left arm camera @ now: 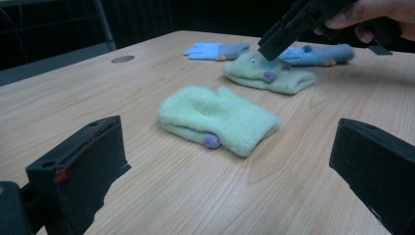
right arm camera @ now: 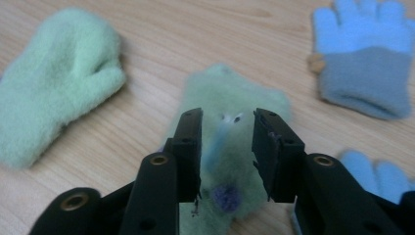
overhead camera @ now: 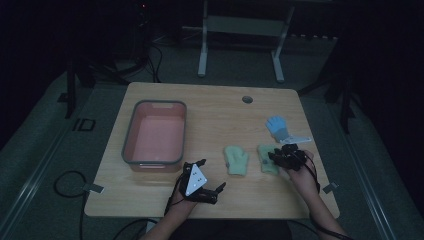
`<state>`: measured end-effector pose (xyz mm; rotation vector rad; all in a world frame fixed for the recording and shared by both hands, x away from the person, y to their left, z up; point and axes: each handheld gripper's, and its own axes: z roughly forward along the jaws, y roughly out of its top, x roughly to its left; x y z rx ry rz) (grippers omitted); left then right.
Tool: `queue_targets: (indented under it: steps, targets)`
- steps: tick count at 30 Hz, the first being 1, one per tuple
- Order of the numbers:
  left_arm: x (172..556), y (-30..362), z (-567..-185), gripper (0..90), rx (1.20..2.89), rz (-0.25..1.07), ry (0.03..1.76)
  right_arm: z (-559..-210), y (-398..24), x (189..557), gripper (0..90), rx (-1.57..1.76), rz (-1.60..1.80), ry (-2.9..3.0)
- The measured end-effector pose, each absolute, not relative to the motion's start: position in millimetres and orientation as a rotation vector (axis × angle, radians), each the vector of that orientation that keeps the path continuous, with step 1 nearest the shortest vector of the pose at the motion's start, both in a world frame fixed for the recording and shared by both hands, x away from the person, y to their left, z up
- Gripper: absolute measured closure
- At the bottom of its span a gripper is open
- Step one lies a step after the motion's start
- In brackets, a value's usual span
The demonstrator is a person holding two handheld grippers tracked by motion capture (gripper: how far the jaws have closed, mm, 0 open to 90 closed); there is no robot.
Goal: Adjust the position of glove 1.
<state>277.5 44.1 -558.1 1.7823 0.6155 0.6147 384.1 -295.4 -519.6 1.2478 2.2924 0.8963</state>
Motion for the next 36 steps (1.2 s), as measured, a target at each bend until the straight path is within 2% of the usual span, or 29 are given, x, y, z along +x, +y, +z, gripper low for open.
queue_targets:
  steps: [7, 17, 22, 26, 36]
  targets:
    - [277.3, 43.9, -558.1, 0.1, 1.783, 0.617, 0.615, -538.8, -291.0, 381.5, 62.7, 1.248, 0.87, 2.297]
    - [277.2, 43.7, -558.1, 0.1, 1.783, 0.619, 0.615, -543.2, -287.6, 378.3, 80.5, 1.294, 0.871, 2.232]
    - [277.1, 43.9, -558.1, 0.1, 1.782, 0.62, 0.614, -540.9, -282.3, 376.5, 84.5, 1.3, 0.839, 2.19]
    - [277.3, 44.0, -558.1, 0.1, 1.784, 0.618, 0.614, -529.5, -280.4, 373.5, 84.6, 1.308, 0.866, 2.149]
    - [277.1, 44.1, -558.1, 0.1, 1.78, 0.621, 0.617, -471.3, -254.9, 364.2, 84.6, 1.257, 0.987, 2.093]
